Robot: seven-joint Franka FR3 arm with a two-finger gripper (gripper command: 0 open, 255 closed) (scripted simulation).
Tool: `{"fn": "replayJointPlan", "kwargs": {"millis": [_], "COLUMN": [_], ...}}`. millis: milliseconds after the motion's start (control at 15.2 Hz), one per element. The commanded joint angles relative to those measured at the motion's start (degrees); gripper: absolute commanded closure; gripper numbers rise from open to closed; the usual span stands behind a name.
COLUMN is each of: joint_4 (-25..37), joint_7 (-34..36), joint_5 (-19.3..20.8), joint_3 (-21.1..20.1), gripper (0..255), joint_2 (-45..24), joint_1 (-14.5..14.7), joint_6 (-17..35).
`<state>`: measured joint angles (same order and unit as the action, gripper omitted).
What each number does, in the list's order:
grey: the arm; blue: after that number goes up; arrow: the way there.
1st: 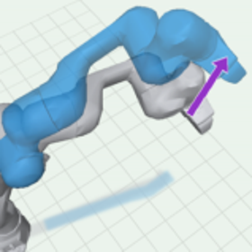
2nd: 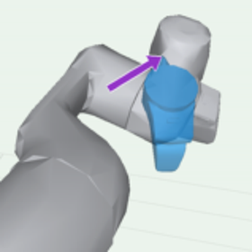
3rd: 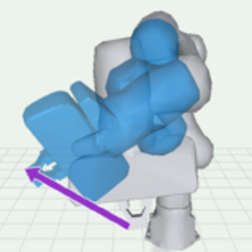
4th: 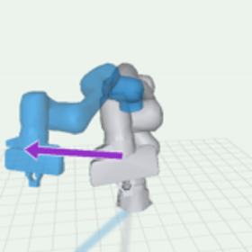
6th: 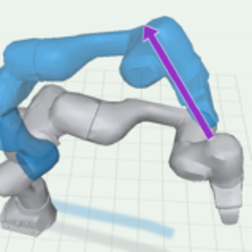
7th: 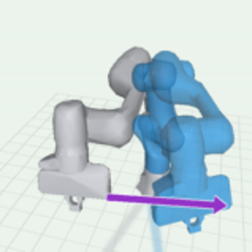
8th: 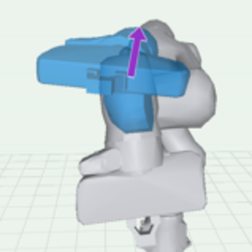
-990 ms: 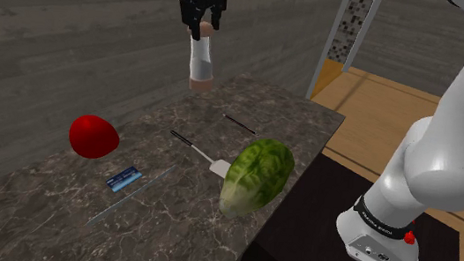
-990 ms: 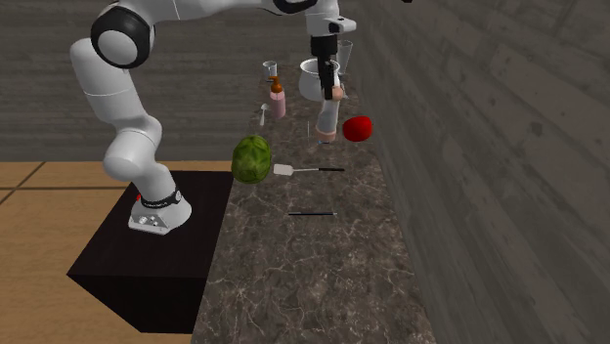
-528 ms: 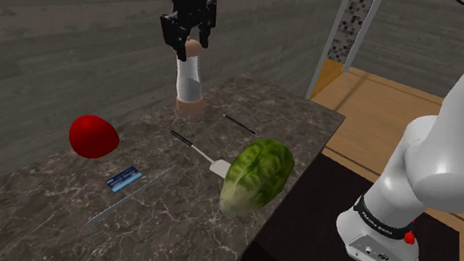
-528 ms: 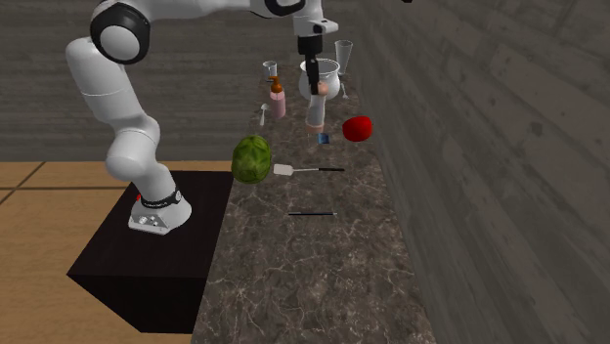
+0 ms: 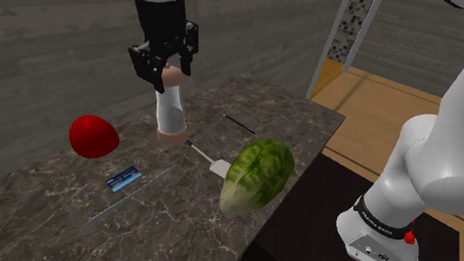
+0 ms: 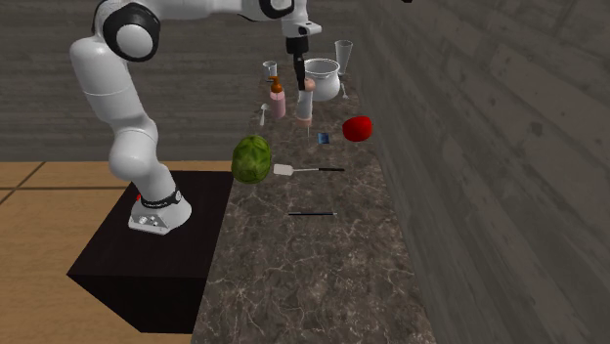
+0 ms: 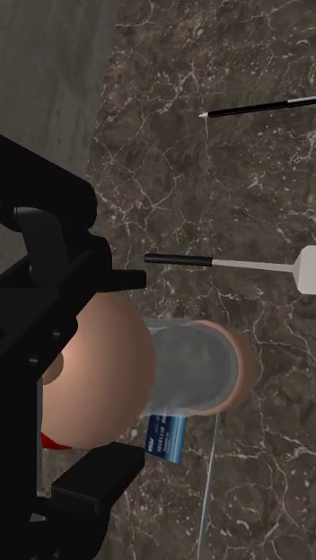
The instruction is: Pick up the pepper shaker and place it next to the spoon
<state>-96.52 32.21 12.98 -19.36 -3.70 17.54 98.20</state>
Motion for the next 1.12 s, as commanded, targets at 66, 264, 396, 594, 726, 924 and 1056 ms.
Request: {"fn": "replayJointPlan", "kwargs": {"millis": [66,264,396,594,726,924,1056], "joint_4": [0.12,1.19,2.28,4.48,6.35,9.81,12.59], "joint_7": [4.32,8.55,11.37,15.55,18.29,22.24,24.74], "joint_5": [0.48,1.24,1.88,3.05,3.95,5.48,6.59], "joint_3": [-1.81,-3.52,-4.59,-6.02,-6.85,-7.83,-8.35], "gripper": [255,255,255,255,255,255,255], "joint_2": [-1.37,-3.45,-5.14,-8.11,-10.38,-14.19,-17.00], "joint_1": [2.19,4.53,6.19,8.87,10.81,13.98,16.25], "joint_6": [0.30,0.25,0.10,-0.32,-0.75,-1.64,-2.43]}}
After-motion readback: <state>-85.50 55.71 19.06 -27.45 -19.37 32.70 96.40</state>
